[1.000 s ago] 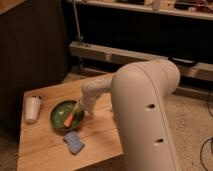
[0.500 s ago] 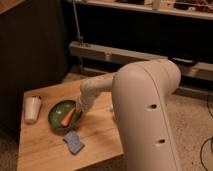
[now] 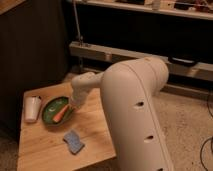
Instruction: Drag the ceramic bowl in a circle
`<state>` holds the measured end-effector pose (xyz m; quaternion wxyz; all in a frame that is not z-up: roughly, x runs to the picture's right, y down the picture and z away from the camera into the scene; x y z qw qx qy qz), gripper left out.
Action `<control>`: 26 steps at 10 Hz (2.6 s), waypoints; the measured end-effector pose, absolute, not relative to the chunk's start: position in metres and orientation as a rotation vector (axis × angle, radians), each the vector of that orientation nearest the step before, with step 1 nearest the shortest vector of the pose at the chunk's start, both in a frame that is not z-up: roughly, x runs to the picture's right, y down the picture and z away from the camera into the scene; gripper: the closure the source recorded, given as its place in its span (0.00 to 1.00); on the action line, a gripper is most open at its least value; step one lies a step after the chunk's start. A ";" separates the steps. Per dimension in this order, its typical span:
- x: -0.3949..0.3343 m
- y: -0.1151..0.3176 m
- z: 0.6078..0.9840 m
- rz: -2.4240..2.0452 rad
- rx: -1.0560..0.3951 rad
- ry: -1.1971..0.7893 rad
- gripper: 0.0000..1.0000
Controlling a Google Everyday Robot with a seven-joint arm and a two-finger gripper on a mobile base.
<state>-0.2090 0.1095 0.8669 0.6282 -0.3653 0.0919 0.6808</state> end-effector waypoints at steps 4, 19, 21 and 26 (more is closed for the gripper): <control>-0.201 0.083 0.886 1.613 -0.826 0.243 1.00; -0.097 0.230 0.768 1.582 -0.801 0.346 1.00; -0.152 0.251 0.749 1.479 -0.819 0.324 1.00; -0.233 0.247 0.746 1.406 -0.846 0.298 1.00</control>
